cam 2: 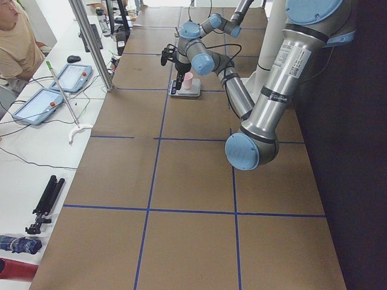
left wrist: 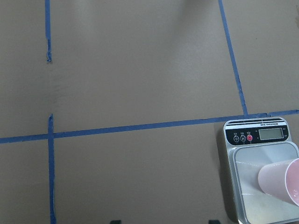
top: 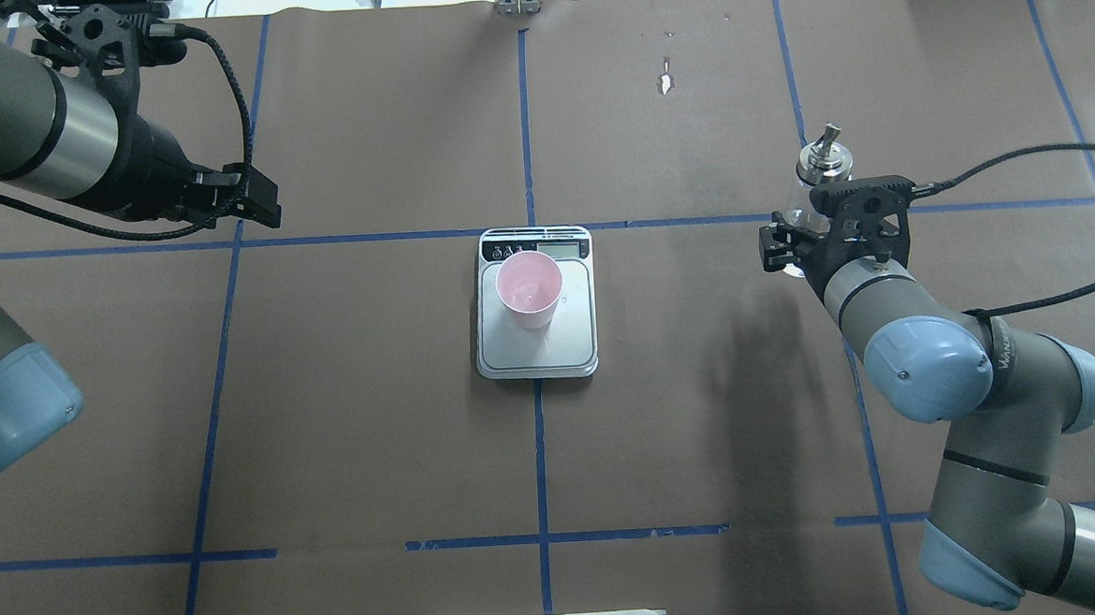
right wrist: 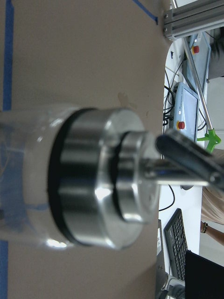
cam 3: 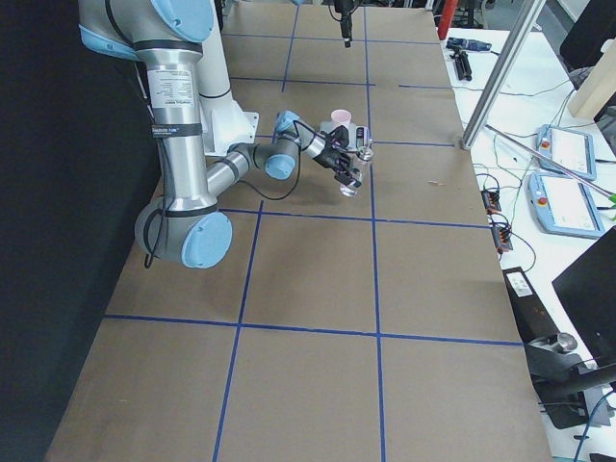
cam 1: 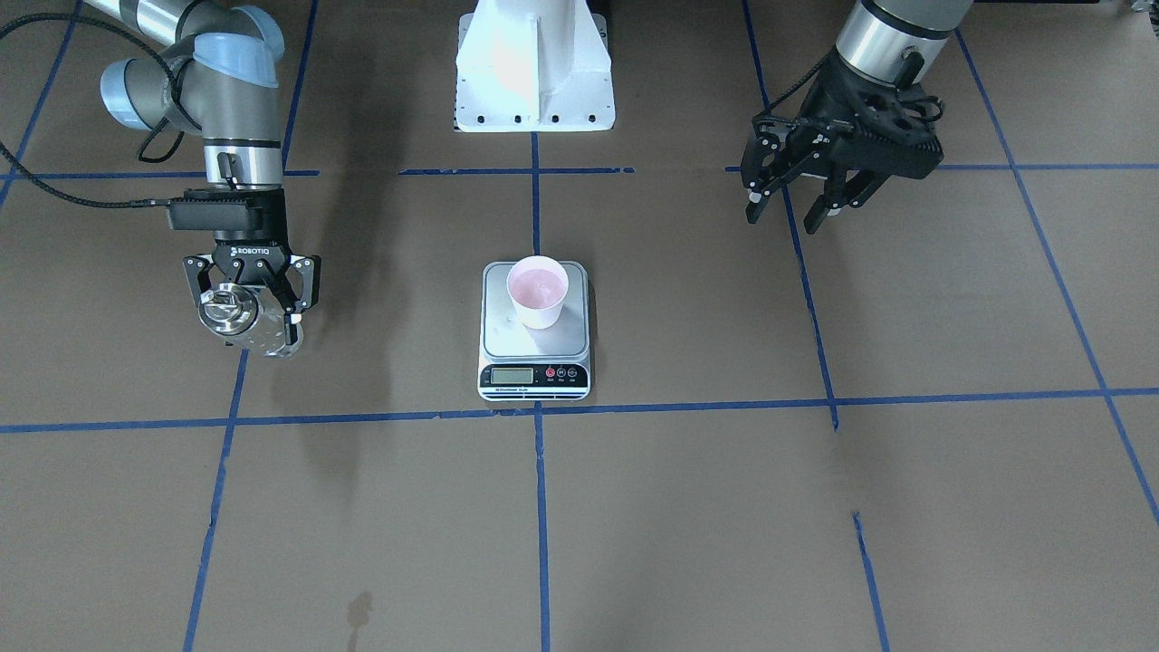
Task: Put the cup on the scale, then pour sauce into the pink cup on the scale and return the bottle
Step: 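Lower the bottle to its spot on the table with the right gripper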
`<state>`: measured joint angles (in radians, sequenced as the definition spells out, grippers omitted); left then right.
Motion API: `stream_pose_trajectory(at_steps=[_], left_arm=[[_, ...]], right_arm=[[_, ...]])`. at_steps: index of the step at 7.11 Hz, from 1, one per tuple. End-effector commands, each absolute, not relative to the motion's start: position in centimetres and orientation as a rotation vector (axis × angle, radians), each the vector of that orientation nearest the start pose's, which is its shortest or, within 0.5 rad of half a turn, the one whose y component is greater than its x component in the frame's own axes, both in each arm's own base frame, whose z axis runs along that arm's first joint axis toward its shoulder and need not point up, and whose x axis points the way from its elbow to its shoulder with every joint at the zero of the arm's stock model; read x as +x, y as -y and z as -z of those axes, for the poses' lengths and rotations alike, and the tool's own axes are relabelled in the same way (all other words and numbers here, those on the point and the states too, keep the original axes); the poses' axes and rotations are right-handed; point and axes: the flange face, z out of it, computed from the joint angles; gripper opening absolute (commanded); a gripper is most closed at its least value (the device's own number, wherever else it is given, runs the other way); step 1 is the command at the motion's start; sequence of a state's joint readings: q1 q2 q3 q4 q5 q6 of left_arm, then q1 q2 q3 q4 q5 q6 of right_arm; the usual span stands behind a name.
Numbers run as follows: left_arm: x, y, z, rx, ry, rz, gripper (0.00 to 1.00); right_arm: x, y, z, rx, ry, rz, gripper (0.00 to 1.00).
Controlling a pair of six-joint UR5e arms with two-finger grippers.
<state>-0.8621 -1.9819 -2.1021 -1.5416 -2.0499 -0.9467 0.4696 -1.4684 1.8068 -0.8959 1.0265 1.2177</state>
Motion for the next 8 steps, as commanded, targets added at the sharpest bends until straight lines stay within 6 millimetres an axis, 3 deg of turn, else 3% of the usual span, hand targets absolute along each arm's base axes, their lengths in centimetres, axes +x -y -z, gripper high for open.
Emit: stream_pose_trajectory(at_steps=[1, 4, 6, 8], left_arm=[[27.9, 46.0, -21.0, 0.279, -0.959, -0.001, 0.70], [27.9, 46.0, -20.4, 0.285, -0.966, -0.003, 0.70], [27.9, 45.9, -20.4, 0.285, -0.966, -0.003, 0.70], [27.9, 46.0, -20.6, 0.280, -0.961, 0.000, 0.70]], right_arm=[[-38.1, 40.3, -45.0, 0.854, 0.766, -0.434, 0.00], [-37.2, 40.2, -47.2, 0.893, 0.695, -0.453, 0.00], [-38.1, 39.8, -46.6, 0.922, 0.684, -0.457, 0.00], [-39.7, 38.0, -46.7, 0.983, 0.657, -0.452, 0.01]])
